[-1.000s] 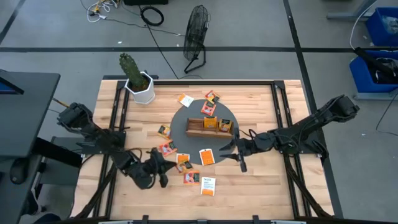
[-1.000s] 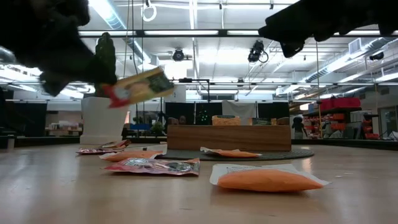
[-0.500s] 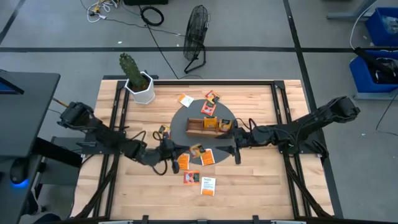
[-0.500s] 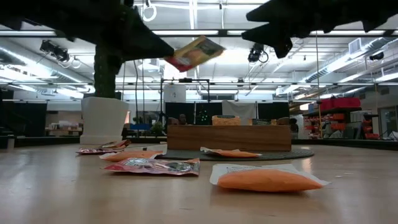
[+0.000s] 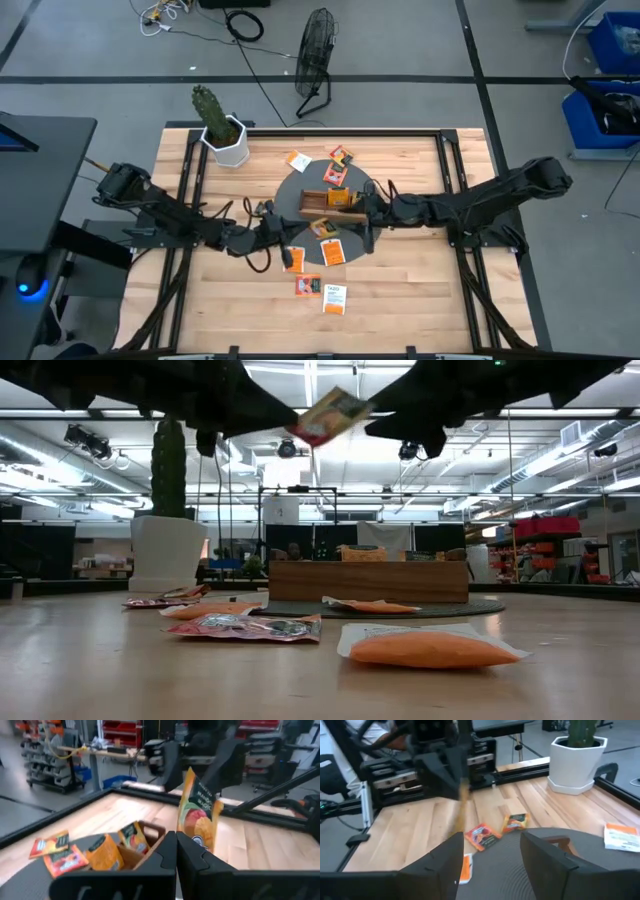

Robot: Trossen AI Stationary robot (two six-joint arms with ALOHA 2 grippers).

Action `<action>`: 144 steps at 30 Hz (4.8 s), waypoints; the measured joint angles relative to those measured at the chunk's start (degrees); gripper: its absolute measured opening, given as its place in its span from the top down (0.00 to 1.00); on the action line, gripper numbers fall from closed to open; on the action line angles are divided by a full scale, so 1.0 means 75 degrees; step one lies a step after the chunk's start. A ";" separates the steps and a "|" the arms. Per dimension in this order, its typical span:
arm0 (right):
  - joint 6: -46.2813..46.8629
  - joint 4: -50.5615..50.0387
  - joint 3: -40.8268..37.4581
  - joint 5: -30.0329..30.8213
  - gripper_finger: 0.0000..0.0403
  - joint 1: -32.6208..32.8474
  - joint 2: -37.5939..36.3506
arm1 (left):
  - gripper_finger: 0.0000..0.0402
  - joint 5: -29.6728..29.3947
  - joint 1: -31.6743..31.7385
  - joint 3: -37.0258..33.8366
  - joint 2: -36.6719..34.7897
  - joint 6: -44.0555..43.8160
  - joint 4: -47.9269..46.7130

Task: Pick & Place Tea
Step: Put the yellow tea bag into the right section of the wooden organizer, then put the white tea bag into the left section of the wooden organizer

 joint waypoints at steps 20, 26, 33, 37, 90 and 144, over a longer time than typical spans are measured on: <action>-0.0469 -0.2165 0.1489 0.0035 0.50 0.0085 0.0221 | 1.00 -0.0102 0.0035 0.0000 0.0000 0.0143 -0.0354; -0.0362 -0.2257 0.1489 0.0035 0.50 0.0082 0.0201 | 1.00 -0.0108 0.0035 0.0000 0.0000 0.0143 -0.0373; -0.0145 -0.2342 0.1489 0.0032 0.50 0.0078 0.0205 | 1.00 -0.0111 0.0065 0.0000 0.0000 0.0372 -0.0030; -0.0122 -0.2361 0.1483 0.0017 0.50 0.0073 0.0259 | 1.00 -0.0109 0.0064 0.0000 0.0000 0.0537 0.0146; -0.0665 -1.1082 0.4704 -0.0045 1.00 -0.1741 0.1433 | 0.86 0.0558 -0.0861 -0.0009 -0.0900 0.1345 -0.0984; -0.2276 -1.0508 0.4724 0.0099 0.64 -0.2352 0.2827 | 0.86 0.3276 0.0373 -0.4007 -0.1256 0.1129 0.5123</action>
